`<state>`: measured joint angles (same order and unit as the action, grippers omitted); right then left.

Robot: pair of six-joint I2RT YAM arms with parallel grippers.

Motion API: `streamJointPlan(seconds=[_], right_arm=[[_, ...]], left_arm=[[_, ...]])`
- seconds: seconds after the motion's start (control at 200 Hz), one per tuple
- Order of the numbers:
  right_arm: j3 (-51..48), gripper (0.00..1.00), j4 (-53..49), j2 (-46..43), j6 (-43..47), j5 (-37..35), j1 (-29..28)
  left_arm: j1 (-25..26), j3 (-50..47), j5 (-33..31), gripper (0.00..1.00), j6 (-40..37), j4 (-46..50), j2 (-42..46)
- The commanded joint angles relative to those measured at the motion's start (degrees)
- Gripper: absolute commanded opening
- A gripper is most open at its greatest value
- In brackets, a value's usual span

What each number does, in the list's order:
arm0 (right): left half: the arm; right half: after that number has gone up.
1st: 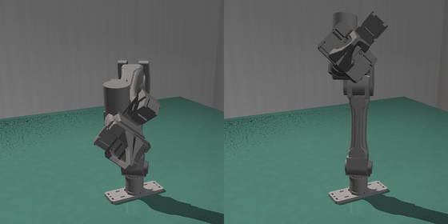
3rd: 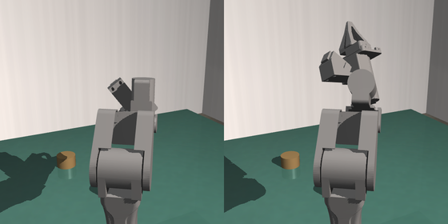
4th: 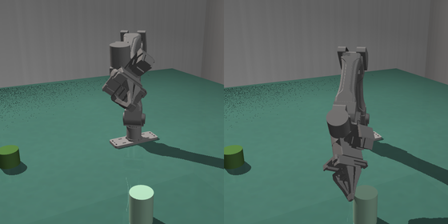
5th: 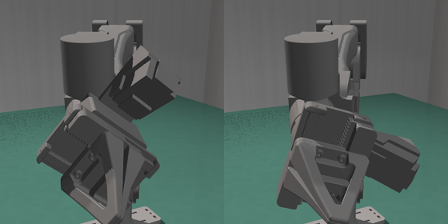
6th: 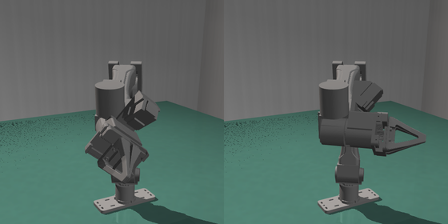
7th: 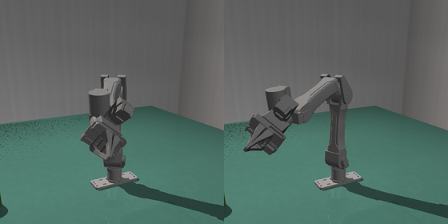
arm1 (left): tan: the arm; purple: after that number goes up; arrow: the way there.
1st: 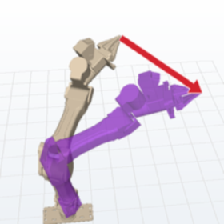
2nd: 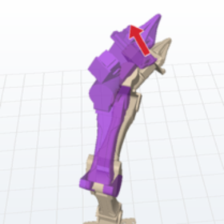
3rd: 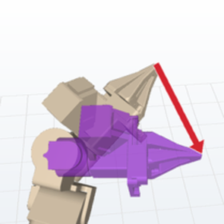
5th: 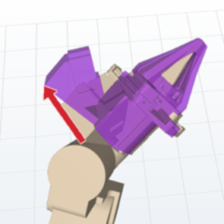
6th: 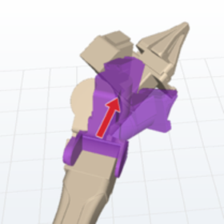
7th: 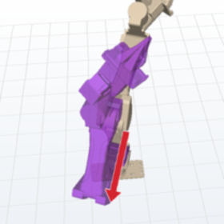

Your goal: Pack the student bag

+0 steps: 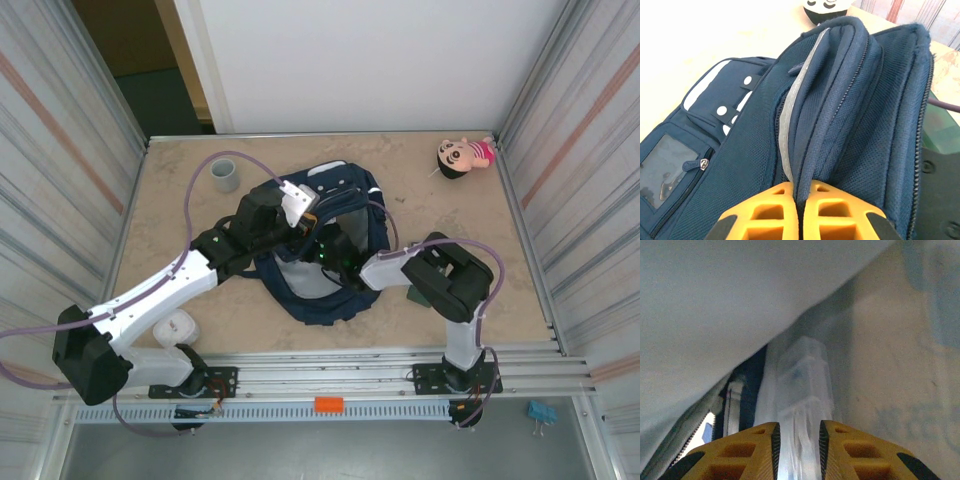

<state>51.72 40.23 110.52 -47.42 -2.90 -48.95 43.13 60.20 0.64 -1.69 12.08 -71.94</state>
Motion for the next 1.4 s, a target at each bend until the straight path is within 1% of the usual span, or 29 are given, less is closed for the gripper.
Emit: streamJointPlan(seconds=[0.0, 0.075, 0.13, 0.175, 0.261, 0.331, 0.441, 0.536, 0.591, 0.656, 0.742, 0.827, 0.947, 1.072, 1.168, 1.393], right_arm=[[4.2, 0.25, 3.7, 4.6, 2.6, 7.4, 0.8], [4.4, 0.25, 5.2, 5.7, 1.2, 9.1, 0.7], [2.9, 0.27, 5.5, 4.9, 0.2, 8.1, 0.8], [1.0, 0.32, 5.5, 3.3, -0.2, 7.0, 0.9], [-2.9, 0.45, 5.1, -0.4, -0.6, 5.8, 1.5], [-6.1, 0.46, 4.4, -3.4, -1.4, 5.8, 1.4], [-10.8, 0.44, 4.1, -7.1, -2.9, 5.7, 0.3], [-13.8, 0.41, 2.0, -9.6, -5.8, 4.4, -2.1], [-14.9, 0.38, 1.3, -10.5, -7.7, 3.4, -4.2], [-15.4, 0.37, 1.0, -11.1, -9.3, 2.5, -6.5], [-14.9, 0.37, -0.5, -11.1, -10.5, 1.7, -7.9], [-13.1, 0.36, -3.0, -10.0, -10.5, 1.2, -7.8], [-10.8, 0.31, -3.0, -7.1, -10.7, 1.0, -7.2], [-8.6, 0.24, 0.2, -3.6, -10.8, 3.0, -5.9], [-6.5, 0.20, 1.4, -1.4, -10.4, 3.6, -5.2], [0.2, 0.17, 3.5, 3.8, -10.9, 6.9, -3.2]], left_arm=[[0.3, 1.0, 0.9, 0.00, -1.0, -6.8, 4.1], [0.3, 1.1, 0.2, 0.00, -1.2, -6.5, 3.8], [0.1, 0.9, -0.2, 0.00, -1.2, -6.4, 3.8], [-0.1, 0.6, -0.3, 0.00, -1.0, -6.4, 3.8], [-0.7, 0.3, -0.3, 0.00, -0.8, -6.3, 4.0], [-0.8, 0.2, -0.5, 0.00, -0.8, -6.3, 4.1], [-0.9, -0.1, -1.1, 0.00, -0.8, -6.3, 4.5], [-1.2, -0.3, -1.6, 0.00, -0.7, -6.1, 4.7], [-1.3, -0.4, -1.8, 0.00, -0.8, -6.1, 4.7], [-1.4, -0.4, -1.8, 0.00, -0.8, -5.9, 4.8], [-1.4, -0.7, -1.6, 0.00, -0.5, -6.1, 4.9], [-1.5, -0.8, -1.3, 0.00, -0.2, -6.5, 4.8], [-1.4, -0.8, -0.9, 0.00, 0.1, -6.6, 4.9], [-1.4, -0.7, -0.5, 0.00, -0.1, -6.6, 5.0], [-1.4, -0.7, -0.2, 0.00, -0.1, -6.6, 4.9], [-1.4, -0.2, 0.4, 0.00, -0.2, -6.7, 4.5]])
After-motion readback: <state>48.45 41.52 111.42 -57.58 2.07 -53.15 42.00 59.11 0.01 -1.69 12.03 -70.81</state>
